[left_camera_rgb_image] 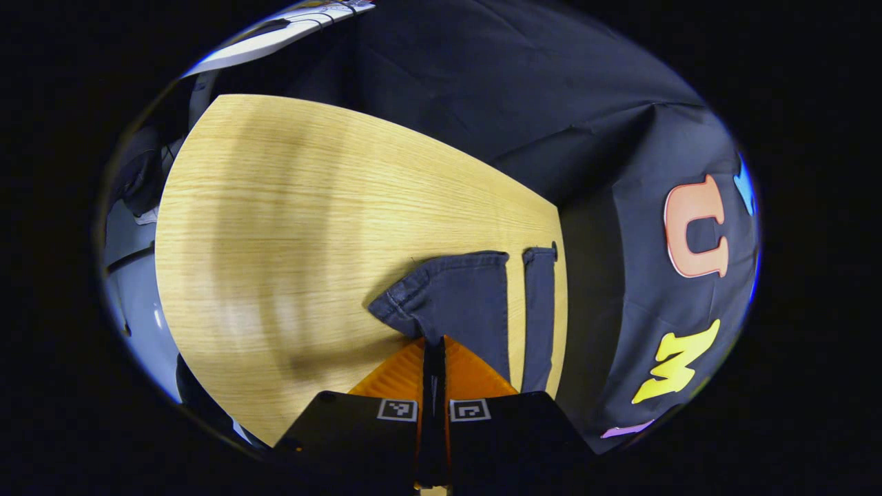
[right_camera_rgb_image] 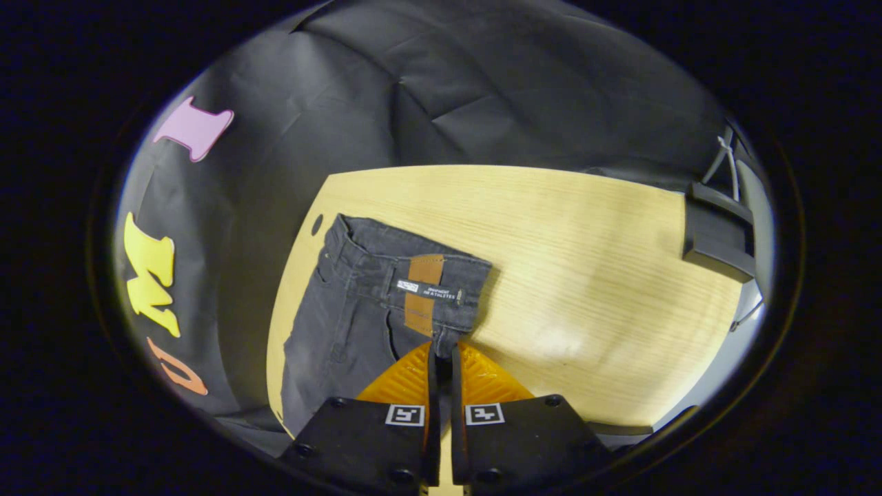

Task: Grasp the waist and the cuffs of the jeans and fold them to make the two legs overlap; first hold the waist and fold one-third of the jeans toward the cuffs, then hold the cuffs and fold the remaining one-third in the same direction to finish folding.

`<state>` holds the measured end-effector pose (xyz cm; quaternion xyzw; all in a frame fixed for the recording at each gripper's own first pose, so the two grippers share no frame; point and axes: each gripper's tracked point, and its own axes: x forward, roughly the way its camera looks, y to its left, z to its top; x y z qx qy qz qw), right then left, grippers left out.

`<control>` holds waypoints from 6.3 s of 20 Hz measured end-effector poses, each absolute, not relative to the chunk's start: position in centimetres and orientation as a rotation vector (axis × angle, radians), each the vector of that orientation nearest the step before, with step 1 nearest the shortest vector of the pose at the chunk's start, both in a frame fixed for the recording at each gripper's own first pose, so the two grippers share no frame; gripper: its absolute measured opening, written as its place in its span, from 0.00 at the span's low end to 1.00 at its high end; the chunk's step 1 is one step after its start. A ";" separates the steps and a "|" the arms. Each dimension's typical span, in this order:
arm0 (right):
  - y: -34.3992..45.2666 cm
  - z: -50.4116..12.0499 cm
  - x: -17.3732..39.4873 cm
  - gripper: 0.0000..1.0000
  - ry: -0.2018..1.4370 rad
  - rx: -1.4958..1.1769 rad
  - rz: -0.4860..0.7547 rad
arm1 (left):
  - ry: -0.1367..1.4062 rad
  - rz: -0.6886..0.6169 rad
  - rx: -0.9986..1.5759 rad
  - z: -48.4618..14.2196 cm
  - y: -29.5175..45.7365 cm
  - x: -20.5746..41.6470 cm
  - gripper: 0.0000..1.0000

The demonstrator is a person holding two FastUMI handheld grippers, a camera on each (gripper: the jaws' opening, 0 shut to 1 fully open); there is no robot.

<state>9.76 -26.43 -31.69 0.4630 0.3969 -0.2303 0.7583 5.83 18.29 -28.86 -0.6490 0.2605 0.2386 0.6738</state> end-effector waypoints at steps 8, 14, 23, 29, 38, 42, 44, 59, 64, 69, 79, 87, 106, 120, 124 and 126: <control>-24.1 -23.4 14.1 0.07 0.757 1.099 -0.347 | 0.476 0.449 -1.546 -21.5 18.6 9.5 0.04; -23.1 -19.4 19.9 0.07 0.738 1.143 -0.270 | 0.456 0.456 -1.627 -17.7 20.1 15.2 0.03; -22.0 -20.0 30.8 0.07 0.734 1.196 -0.240 | 0.485 0.519 -1.639 -18.2 21.5 25.9 0.03; -21.1 -23.4 37.5 0.07 0.732 1.199 -0.260 | 0.549 0.516 -1.519 -20.8 20.9 32.9 0.03; -20.6 -29.9 42.7 0.07 0.754 1.180 -0.293 | 0.616 0.516 -1.388 -25.7 19.4 38.5 0.03; -20.5 -31.1 43.4 0.07 0.739 1.192 -0.302 | 0.631 0.478 -1.348 -26.7 18.9 39.3 0.03; -20.3 -31.1 43.6 0.08 0.718 1.207 -0.295 | 0.610 0.452 -1.312 -26.0 18.7 40.3 0.07; -24.1 -25.1 38.2 0.93 0.574 1.012 -0.250 | 0.455 0.386 -0.829 -20.5 20.2 35.6 0.76; -28.5 -26.4 31.7 0.94 0.586 0.796 -0.349 | 0.360 0.240 -0.475 -14.2 16.1 32.6 0.81; -31.0 -29.8 27.8 0.94 0.641 0.712 -0.420 | 0.239 0.121 -0.251 -8.2 8.8 28.6 0.99; -29.8 -31.3 28.3 0.94 0.647 0.543 -0.308 | 0.006 -0.021 -0.002 -0.3 -2.5 18.4 0.98; -28.3 -33.4 29.3 0.94 0.679 0.743 -0.325 | 0.036 -0.047 -0.040 -0.3 -5.5 14.1 0.99; -22.1 -22.3 32.0 0.00 0.473 0.401 -0.178 | 0.095 0.057 -0.119 -1.8 1.3 12.3 0.94; 7.9 -13.1 31.7 0.04 0.326 0.176 0.207 | 0.117 0.191 -0.190 -3.3 13.5 8.0 0.99; 16.2 -16.5 30.7 0.03 0.382 0.159 0.300 | 0.119 0.237 -0.202 -4.0 16.7 7.2 0.96; 19.1 -19.2 29.8 0.03 0.415 0.139 0.329 | 0.121 0.256 -0.205 -4.2 17.8 6.9 0.96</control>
